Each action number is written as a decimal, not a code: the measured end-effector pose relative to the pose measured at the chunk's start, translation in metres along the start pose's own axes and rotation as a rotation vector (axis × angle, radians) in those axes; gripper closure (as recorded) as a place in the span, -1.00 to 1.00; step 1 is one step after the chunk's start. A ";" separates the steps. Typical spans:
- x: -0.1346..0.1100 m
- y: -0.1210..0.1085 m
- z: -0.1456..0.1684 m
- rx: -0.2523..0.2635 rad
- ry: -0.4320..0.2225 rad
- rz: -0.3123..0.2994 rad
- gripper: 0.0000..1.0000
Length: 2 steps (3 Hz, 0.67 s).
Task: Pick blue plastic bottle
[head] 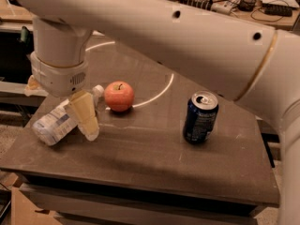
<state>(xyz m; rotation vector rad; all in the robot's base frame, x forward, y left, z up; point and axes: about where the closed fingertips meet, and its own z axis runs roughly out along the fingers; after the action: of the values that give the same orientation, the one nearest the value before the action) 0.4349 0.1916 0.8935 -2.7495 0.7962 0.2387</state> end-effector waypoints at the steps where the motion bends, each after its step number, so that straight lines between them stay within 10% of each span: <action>1: -0.004 -0.016 0.026 -0.049 0.001 -0.031 -1.00; 2: 0.001 -0.019 0.050 -0.091 0.007 -0.041 -1.00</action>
Offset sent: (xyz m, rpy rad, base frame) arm 0.0129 0.0359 -0.0769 -0.1349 0.0545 0.0813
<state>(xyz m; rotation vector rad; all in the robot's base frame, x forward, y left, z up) 0.4420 0.2215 0.8494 -2.8500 0.7477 0.2642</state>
